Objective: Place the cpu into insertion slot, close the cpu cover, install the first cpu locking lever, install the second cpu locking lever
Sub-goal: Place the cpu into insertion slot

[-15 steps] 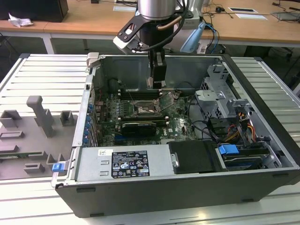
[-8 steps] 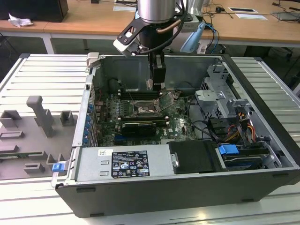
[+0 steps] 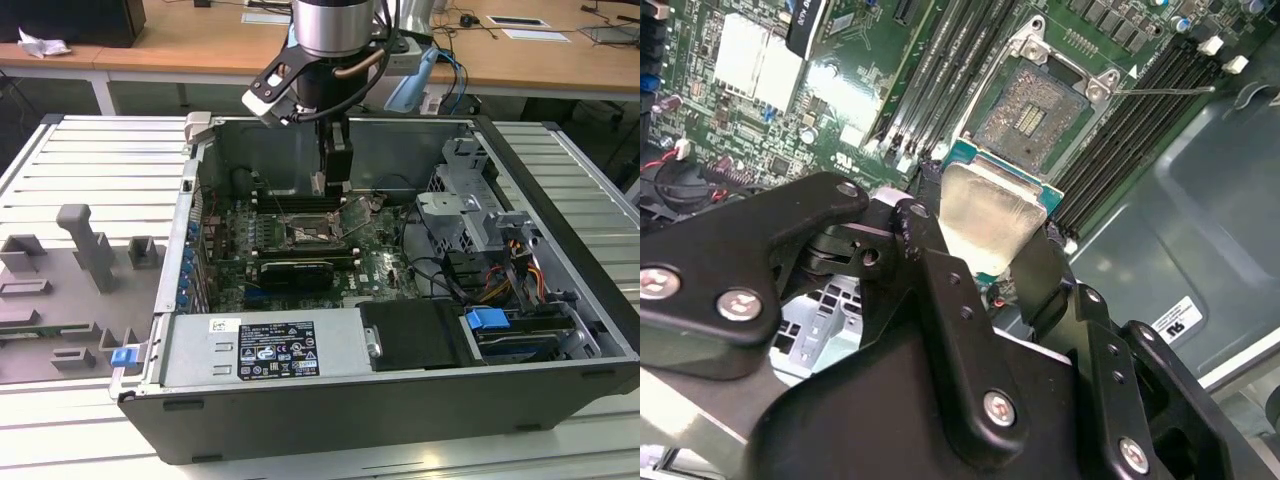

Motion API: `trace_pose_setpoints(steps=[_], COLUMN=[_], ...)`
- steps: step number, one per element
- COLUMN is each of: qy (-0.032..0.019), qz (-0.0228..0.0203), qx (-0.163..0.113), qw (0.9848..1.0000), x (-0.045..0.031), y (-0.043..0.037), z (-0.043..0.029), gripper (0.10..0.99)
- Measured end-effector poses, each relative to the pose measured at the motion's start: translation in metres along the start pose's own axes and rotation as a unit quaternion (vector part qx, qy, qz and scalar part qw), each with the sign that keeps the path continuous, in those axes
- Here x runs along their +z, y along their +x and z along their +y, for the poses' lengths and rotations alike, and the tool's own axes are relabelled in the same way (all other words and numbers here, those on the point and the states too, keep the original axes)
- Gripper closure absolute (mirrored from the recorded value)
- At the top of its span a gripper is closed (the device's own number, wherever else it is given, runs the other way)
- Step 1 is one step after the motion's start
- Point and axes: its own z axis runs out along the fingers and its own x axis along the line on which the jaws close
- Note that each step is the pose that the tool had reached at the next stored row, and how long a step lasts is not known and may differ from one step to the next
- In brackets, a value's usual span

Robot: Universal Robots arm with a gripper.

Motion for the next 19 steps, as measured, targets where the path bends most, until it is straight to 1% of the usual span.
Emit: trace_pose_setpoints(steps=[5, 15, 19], qy=[0.0004, 0.001, 0.0019], qz=[0.0, 0.0, 0.0], qx=[0.0, 0.0, 0.0], qw=[1.0, 1.0, 1.0], x=[0.004, 0.0076, 0.0137], y=[-0.0001, 0.0, -0.0001], z=[-0.0003, -0.0007, -0.0011], gripper=[0.557, 0.557, 0.557])
